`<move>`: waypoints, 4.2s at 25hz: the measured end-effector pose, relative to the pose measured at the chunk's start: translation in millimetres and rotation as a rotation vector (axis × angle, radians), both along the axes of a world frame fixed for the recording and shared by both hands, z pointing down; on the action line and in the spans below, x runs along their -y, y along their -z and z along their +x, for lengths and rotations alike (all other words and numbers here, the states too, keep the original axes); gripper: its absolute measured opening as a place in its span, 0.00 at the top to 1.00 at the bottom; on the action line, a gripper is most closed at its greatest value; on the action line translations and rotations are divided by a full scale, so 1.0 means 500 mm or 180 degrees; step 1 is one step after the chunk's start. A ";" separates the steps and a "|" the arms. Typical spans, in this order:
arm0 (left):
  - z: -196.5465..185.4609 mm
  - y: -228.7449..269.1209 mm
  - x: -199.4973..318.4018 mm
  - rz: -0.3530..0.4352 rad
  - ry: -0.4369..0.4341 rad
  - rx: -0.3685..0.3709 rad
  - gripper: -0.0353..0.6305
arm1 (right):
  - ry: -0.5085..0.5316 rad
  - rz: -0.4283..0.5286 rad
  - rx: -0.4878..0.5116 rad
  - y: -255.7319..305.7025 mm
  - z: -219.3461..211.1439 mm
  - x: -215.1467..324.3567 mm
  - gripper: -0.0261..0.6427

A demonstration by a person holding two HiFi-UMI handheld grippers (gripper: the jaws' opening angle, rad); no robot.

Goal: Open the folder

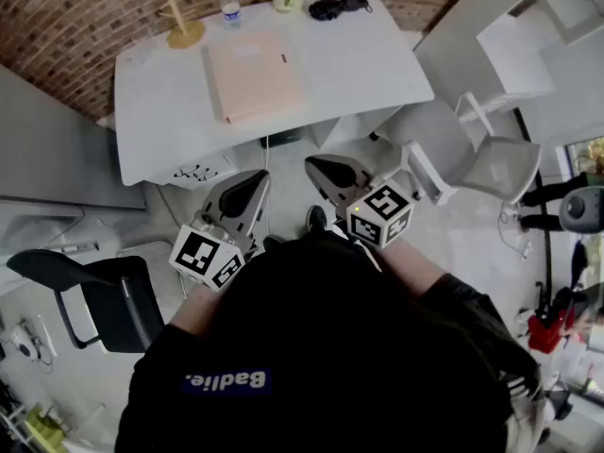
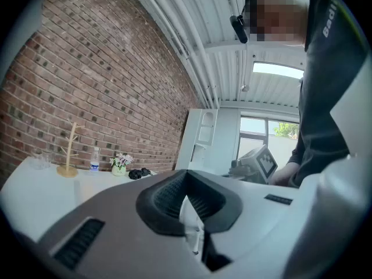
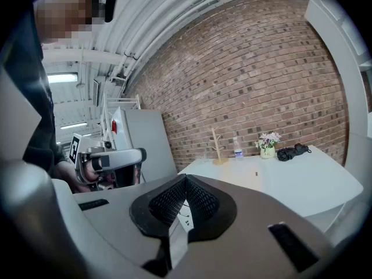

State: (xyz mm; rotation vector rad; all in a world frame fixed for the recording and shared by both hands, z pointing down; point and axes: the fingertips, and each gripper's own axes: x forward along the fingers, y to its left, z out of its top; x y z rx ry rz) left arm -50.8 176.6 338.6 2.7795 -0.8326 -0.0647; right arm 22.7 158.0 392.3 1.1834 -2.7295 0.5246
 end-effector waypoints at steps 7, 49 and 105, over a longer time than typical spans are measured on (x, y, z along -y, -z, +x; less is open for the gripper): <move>-0.004 0.000 0.008 -0.0002 0.0001 -0.0001 0.94 | 0.0030 -0.0039 -0.0012 -0.004 -0.009 0.004 0.92; 0.114 -0.178 0.463 -0.0405 0.0686 0.0766 0.94 | 0.0392 -0.0708 -0.0003 -0.226 0.165 0.491 0.92; 0.107 -0.631 0.536 0.0274 -0.0828 0.4159 0.75 | 0.0271 -0.1364 -0.0611 -0.531 0.143 0.568 0.92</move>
